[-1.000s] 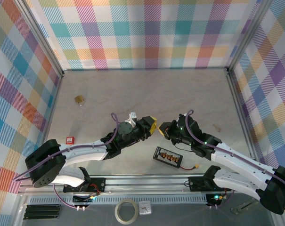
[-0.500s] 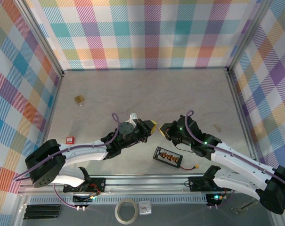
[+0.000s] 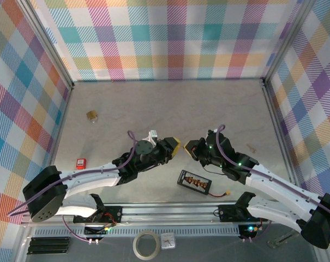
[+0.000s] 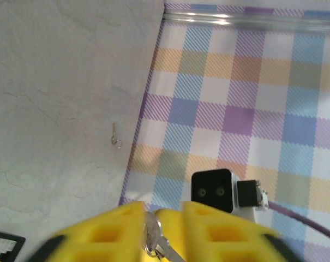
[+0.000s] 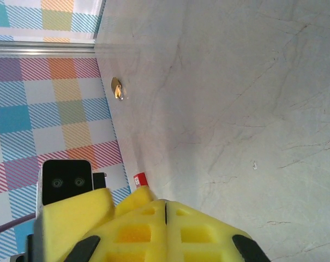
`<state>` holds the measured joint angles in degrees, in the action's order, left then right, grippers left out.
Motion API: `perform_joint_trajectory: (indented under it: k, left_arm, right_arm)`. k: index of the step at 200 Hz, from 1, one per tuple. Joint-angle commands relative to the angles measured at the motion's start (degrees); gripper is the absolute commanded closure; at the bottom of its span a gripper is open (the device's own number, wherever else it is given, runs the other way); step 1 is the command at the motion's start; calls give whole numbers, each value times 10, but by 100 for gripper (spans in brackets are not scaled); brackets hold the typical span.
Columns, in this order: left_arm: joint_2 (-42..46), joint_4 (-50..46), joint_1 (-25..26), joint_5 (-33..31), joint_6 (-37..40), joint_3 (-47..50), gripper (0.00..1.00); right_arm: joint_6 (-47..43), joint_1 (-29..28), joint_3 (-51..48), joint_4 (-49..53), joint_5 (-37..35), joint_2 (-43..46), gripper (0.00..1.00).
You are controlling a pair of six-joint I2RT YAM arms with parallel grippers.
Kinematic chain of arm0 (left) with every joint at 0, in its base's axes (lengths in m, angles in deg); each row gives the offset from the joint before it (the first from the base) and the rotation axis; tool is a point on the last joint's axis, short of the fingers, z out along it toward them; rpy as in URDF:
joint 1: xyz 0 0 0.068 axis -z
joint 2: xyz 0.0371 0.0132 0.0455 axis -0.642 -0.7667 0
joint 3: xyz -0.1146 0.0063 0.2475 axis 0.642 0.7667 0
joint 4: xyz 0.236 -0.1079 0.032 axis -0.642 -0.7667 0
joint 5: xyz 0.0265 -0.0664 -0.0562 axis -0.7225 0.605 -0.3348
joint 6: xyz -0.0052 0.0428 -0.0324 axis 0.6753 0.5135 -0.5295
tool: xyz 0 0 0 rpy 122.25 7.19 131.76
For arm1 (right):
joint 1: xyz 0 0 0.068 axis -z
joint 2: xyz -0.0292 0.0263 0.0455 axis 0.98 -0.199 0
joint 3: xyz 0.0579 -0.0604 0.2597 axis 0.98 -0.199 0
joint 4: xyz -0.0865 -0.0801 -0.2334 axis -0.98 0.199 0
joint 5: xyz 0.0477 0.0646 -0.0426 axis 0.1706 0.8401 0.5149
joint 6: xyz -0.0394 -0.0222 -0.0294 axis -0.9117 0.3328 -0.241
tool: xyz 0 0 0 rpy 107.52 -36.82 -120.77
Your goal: Unlock with the key
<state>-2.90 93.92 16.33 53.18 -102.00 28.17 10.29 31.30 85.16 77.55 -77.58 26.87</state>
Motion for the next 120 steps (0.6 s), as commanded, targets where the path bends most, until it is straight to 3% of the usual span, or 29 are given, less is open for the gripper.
perform_joint_trajectory:
  k: [1,32,82,120]
  left_arm:
    - [11,-17,5,1,-3,-14,48]
    - [14,-44,5,13,-14,-18,30]
    - [19,-36,3,13,-72,1,25]
    - [-13,57,-2,14,-111,20,24]
  right_arm:
    - [-30,-2,31,22,-5,-5,100]
    - [-65,-2,66,70,-17,-17,100]
    - [-91,-2,72,58,5,-35,100]
    - [-110,-5,63,36,42,-48,100]
